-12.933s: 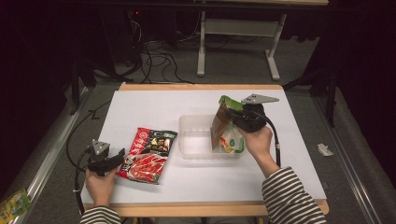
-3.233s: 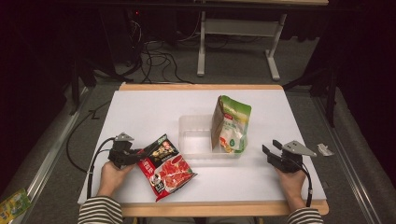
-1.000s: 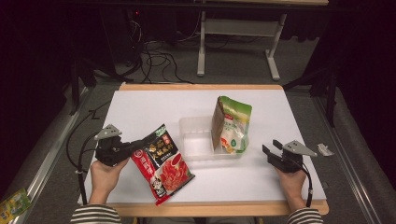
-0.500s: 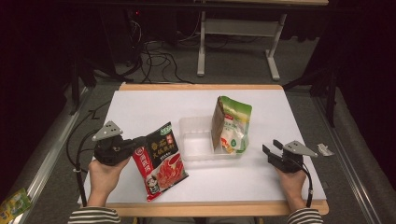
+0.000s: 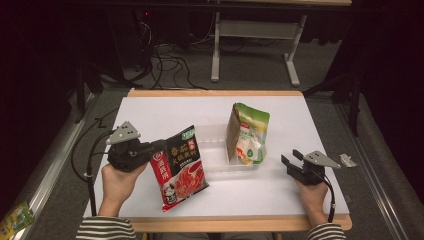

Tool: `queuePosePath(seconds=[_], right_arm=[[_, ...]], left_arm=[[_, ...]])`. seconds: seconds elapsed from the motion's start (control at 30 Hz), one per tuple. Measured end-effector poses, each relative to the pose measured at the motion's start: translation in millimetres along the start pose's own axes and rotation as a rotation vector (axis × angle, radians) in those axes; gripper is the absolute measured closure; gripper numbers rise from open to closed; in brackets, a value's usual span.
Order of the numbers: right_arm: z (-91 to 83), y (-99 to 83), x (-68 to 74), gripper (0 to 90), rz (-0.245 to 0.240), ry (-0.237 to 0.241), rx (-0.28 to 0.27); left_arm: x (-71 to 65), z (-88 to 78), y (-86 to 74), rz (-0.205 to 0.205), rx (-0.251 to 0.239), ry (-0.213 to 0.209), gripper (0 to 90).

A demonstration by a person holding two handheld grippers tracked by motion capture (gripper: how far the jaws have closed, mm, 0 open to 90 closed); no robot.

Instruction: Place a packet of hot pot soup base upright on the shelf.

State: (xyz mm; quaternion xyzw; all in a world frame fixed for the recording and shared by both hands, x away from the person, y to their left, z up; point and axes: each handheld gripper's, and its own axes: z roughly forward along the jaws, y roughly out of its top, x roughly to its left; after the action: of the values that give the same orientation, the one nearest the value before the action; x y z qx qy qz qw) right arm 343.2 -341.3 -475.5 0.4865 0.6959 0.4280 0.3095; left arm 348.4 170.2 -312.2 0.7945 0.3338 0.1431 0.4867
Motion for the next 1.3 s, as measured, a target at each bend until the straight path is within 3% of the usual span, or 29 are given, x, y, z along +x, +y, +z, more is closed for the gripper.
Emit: queuePosePath(seconds=[0.3, 0.8, 1.1, 1.3], right_arm=[[-0.3, -0.2, -0.8, 46.9, 0.005, 0.002, -0.008], [-0.6, -0.3, -0.6, 46.7, 0.003, 0.002, -0.01], [-0.8, -0.3, -0.5, 46.6, 0.008, 0.001, -0.009], [-0.9, -0.4, -0.7, 46.5, 0.008, 0.0, -0.009]], left_arm=[[-6.1, 3.4, 15.5, 0.012, -0.031, -0.023, 89.7], [-9.9, 21.0, 46.8, 0.014, -0.049, -0.018, 89.8], [-4.2, 32.2, 62.0, -0.018, -0.072, 0.003, 89.8], [-2.0, 43.8, 68.8, -0.029, -0.084, 0.041, 89.8]])
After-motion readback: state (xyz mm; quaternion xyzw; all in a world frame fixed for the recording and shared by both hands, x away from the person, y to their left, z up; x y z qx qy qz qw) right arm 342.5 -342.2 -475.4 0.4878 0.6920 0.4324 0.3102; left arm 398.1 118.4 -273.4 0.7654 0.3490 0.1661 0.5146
